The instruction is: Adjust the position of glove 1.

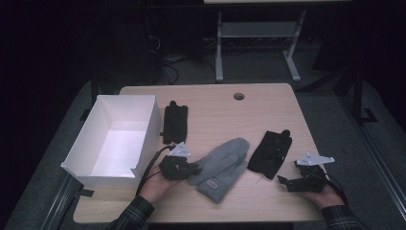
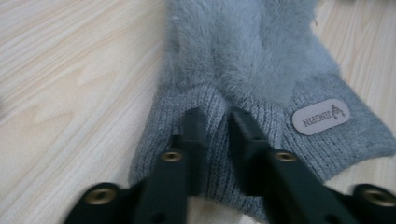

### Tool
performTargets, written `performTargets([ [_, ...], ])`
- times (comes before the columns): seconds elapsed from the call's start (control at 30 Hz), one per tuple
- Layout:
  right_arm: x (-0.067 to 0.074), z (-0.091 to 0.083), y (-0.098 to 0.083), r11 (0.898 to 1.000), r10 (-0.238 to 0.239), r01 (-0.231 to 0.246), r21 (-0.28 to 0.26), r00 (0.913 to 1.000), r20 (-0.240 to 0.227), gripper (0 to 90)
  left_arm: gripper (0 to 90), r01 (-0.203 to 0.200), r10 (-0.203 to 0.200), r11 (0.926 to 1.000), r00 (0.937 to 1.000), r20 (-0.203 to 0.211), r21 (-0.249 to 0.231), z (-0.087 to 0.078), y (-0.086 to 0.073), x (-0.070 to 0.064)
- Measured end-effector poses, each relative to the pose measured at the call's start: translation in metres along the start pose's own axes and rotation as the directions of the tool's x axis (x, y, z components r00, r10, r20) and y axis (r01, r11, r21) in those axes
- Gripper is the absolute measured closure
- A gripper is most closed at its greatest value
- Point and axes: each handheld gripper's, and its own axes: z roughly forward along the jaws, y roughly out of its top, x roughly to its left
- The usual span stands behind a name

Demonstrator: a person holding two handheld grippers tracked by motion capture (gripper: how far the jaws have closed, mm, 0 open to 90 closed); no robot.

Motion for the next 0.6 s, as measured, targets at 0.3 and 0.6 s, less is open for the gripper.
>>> performTargets([
  [0.3, 0.003, -0.005, 0.008, 0.999, 0.023, -0.022, 0.05, 0.999, -0.037, 23.3, 84.2, -0.004, 0.004, 0.9996, 1.0, 0.004, -0.028, -0.013, 0.015, -0.009],
  [0.6, 0.038, -0.013, 0.034, 0.997, -0.074, 0.071, -0.024, 0.9729, -0.219, 89.5, 84.6, 0.01, -0.01, 0.9984, 0.9999, -0.001, -0.055, -0.022, 0.026, -0.015],
])
